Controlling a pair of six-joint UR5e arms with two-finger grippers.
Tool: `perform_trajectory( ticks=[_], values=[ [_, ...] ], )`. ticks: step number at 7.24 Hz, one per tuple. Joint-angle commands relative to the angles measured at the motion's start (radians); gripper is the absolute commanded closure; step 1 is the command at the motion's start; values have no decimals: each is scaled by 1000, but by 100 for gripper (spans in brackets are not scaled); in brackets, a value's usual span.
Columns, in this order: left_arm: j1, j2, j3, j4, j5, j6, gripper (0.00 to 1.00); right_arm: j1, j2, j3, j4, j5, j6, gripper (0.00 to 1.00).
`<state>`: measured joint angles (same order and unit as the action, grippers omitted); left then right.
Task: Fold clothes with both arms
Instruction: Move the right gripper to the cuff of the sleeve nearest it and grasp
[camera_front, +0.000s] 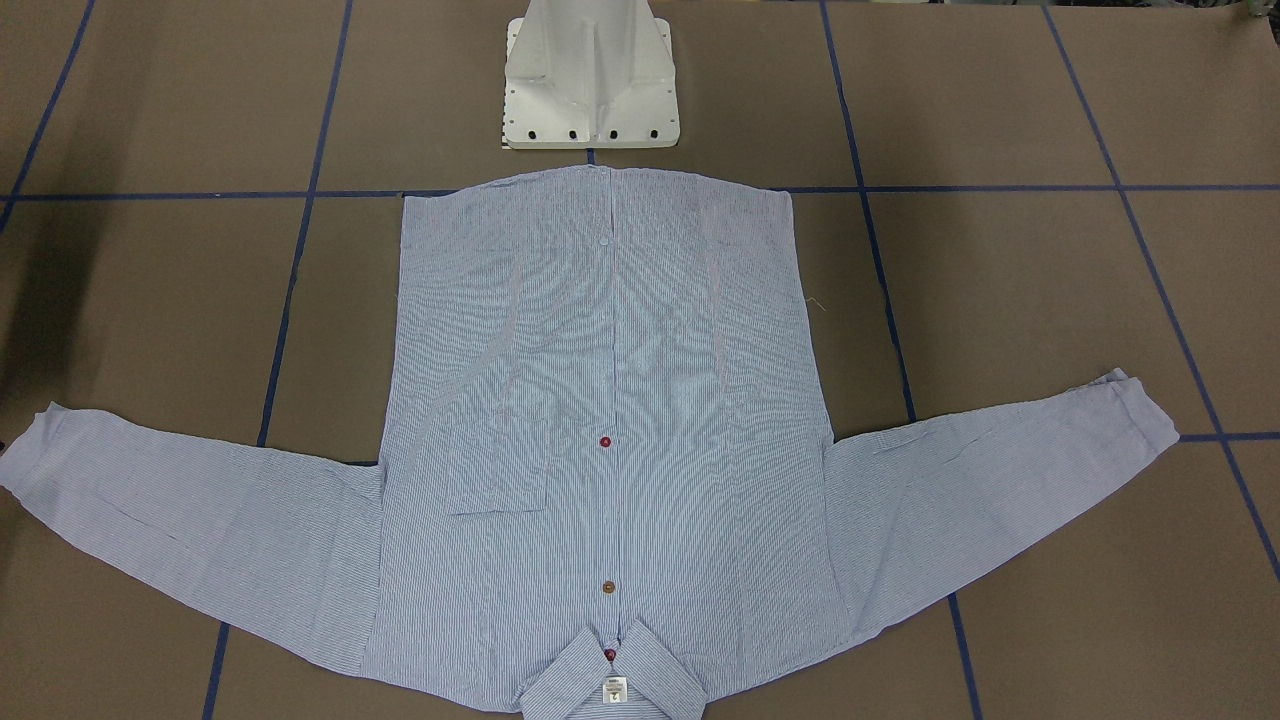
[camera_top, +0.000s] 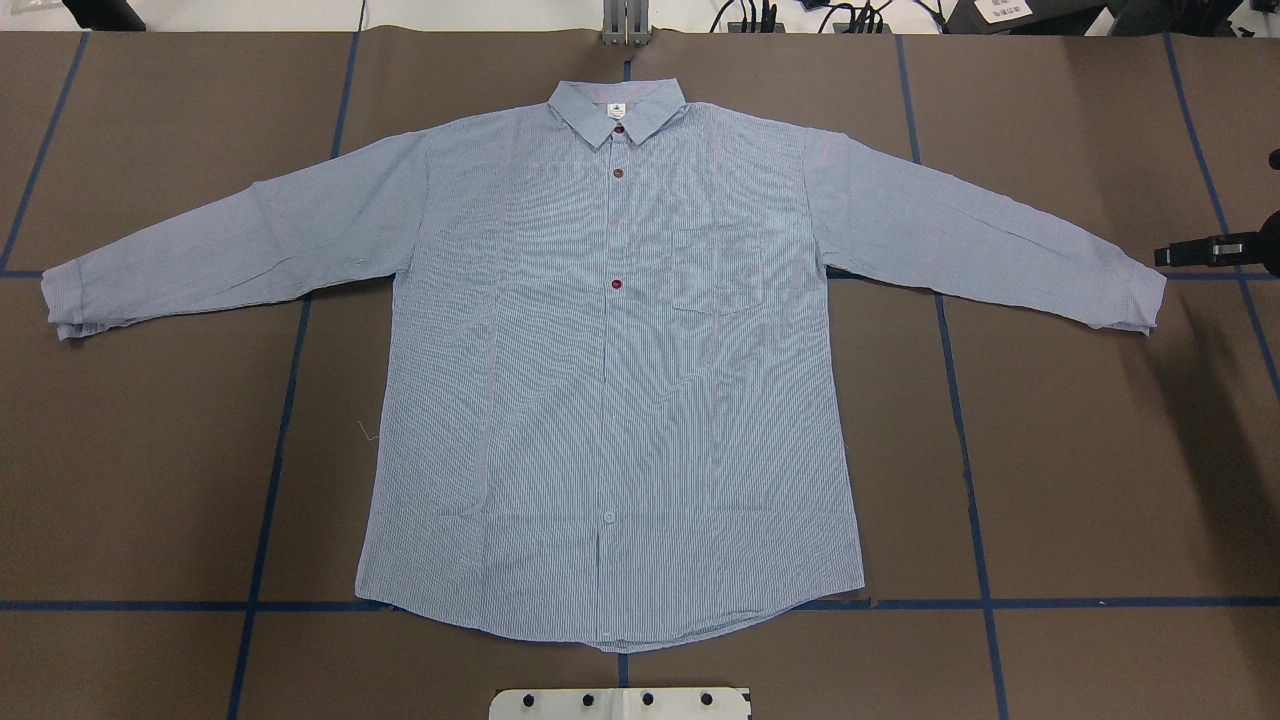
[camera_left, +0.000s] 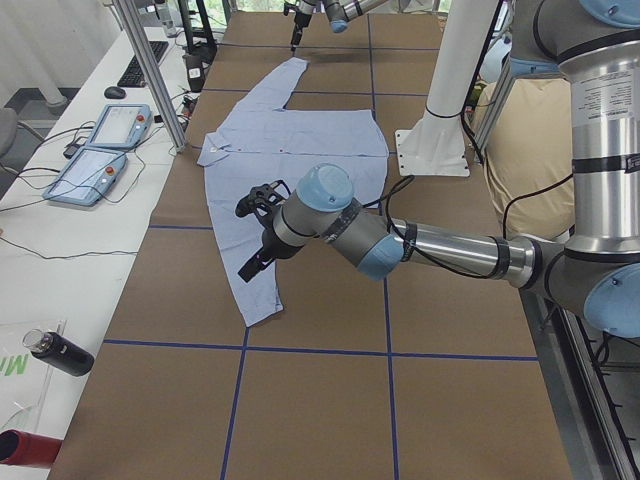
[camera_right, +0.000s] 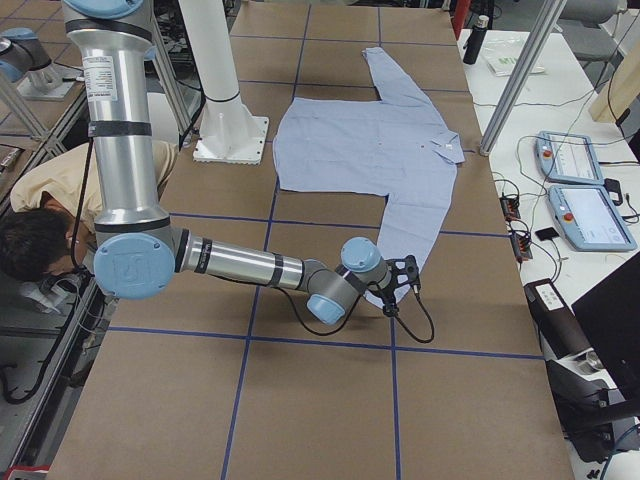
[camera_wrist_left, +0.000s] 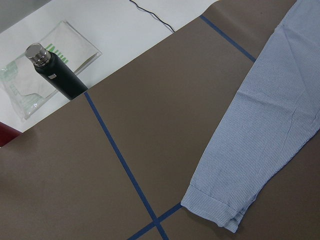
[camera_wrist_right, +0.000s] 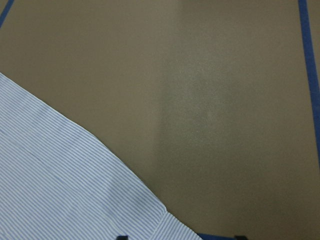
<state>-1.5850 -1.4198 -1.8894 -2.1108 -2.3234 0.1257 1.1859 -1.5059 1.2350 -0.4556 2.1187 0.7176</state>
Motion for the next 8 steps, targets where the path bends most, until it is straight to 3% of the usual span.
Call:
perform_trajectory(
  ticks=[1, 8],
  values=[
    [0, 1, 0, 0, -4, 2, 0, -25, 15, -8, 3, -2, 0, 34],
    [0, 2, 0, 0, -4, 3, 0, -74, 27, -52, 3, -94, 0, 43]
  ],
)
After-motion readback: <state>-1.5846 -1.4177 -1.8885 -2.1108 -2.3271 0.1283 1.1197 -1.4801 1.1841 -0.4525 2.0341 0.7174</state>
